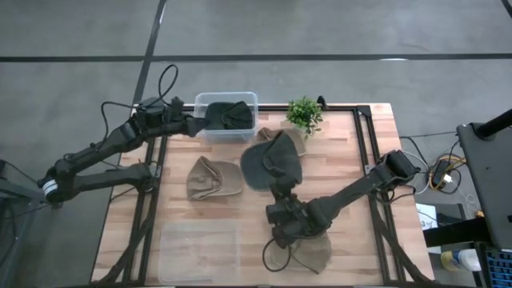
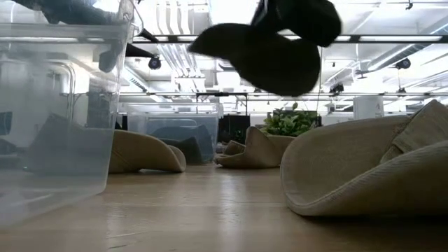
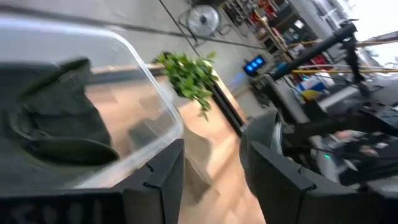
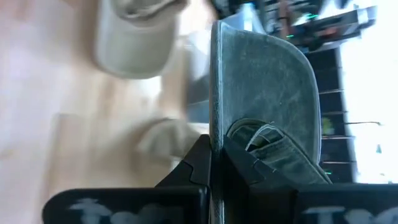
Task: Pick & Place hat
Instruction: Put the gray cap in the top transparent bin
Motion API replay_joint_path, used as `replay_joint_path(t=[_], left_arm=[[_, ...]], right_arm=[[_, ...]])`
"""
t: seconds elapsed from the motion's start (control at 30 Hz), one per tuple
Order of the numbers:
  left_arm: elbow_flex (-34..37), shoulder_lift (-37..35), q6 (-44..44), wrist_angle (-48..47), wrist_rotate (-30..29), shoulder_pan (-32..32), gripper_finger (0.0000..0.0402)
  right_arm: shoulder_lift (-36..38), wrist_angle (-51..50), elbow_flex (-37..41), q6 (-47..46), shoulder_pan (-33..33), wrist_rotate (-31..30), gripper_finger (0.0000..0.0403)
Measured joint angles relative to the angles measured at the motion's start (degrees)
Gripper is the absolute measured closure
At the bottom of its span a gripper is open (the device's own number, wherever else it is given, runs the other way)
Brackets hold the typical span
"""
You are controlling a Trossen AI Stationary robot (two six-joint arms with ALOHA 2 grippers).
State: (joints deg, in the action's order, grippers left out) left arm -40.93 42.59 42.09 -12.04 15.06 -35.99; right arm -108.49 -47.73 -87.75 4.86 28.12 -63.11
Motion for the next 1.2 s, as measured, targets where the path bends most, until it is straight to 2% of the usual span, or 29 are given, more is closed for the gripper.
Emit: replay_joint_path(t=[0.13,0.27,0.67,0.83,1.2], left_arm=[[0.00,0.00,1.80,0.01,3.59,0.07,0.0234],[0.00,0.00,3.10,0.01,5.48,0.44,0.0234],[0.02,0.76,3.79,1.51,4.25,4.91,0.0234],[0.04,0.76,3.88,2.38,3.90,6.06,0.0234],[0.04,2.69,3.95,3.70,2.35,7.94,0.0234]], right_arm=[[0.00,0.23,-1.87,3.16,-1.14,-4.27,0.0390],[0.00,1.08,-3.17,4.53,-3.03,-4.64,0.0390],[0.00,15.31,-3.43,17.33,-7.64,-3.88,0.0390],[0.00,17.27,-3.56,17.86,-9.44,1.11,0.0390],[0.00,23.61,-3.56,22.48,-12.51,3.59,0.0390]])
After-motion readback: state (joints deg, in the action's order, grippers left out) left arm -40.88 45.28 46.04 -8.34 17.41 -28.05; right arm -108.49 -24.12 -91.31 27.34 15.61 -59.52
